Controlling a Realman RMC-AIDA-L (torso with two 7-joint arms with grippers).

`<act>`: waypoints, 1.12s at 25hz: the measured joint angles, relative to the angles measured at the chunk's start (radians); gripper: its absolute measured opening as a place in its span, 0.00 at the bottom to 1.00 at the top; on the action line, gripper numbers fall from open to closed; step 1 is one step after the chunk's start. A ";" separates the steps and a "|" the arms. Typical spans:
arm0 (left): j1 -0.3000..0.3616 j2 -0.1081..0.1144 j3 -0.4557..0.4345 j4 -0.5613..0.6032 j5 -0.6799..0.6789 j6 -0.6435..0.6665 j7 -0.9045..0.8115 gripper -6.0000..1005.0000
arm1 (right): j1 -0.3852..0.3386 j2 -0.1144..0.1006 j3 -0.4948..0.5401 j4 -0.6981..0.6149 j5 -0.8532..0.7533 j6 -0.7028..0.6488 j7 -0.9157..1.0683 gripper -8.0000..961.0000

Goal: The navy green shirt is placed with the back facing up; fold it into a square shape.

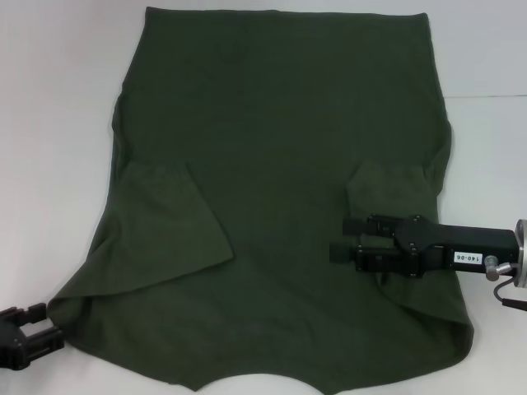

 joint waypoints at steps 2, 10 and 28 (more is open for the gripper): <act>-0.002 0.000 0.018 -0.003 0.002 0.005 0.001 0.66 | 0.000 0.000 0.001 0.000 0.000 0.002 0.000 0.86; -0.013 0.000 0.064 -0.005 0.002 0.030 -0.006 0.66 | 0.000 0.000 0.002 0.000 0.007 0.007 0.001 0.85; -0.030 0.000 0.077 0.007 0.002 0.055 -0.026 0.55 | -0.002 0.000 0.028 0.000 0.009 0.002 0.001 0.84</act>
